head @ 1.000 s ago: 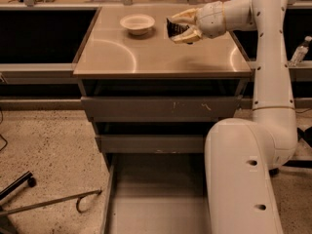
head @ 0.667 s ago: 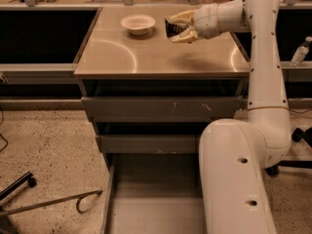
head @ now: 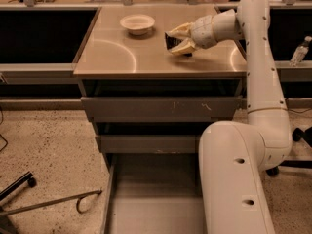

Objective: Pick rxbar chocolate from bottom drawer and place on counter

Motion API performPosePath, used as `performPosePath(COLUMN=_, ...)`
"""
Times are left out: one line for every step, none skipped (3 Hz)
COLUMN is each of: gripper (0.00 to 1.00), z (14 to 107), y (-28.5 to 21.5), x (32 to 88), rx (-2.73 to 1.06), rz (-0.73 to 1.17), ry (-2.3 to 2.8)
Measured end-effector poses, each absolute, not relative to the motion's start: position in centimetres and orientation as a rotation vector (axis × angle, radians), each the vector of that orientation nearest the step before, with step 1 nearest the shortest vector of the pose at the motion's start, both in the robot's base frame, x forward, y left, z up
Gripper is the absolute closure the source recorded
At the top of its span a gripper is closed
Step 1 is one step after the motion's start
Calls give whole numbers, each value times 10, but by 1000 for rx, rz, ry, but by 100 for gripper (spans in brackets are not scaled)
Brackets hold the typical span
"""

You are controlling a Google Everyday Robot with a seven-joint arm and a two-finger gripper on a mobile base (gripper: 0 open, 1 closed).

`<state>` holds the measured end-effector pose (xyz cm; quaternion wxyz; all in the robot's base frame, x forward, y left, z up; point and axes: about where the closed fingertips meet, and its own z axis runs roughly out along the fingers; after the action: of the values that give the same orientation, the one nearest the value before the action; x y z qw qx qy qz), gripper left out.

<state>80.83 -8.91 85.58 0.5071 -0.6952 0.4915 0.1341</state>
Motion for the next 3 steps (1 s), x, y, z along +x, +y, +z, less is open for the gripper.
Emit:
performPosePath(gripper=100, z=837, y=-87, x=799, rx=-1665, rz=429, ry=1253)
performPosePath(gripper=81, z=829, y=-83, x=791, rx=-1660, rz=508, ry=1294)
performPosePath(gripper=57, z=828, y=-82, x=791, rx=-1659, rz=510, ry=1296)
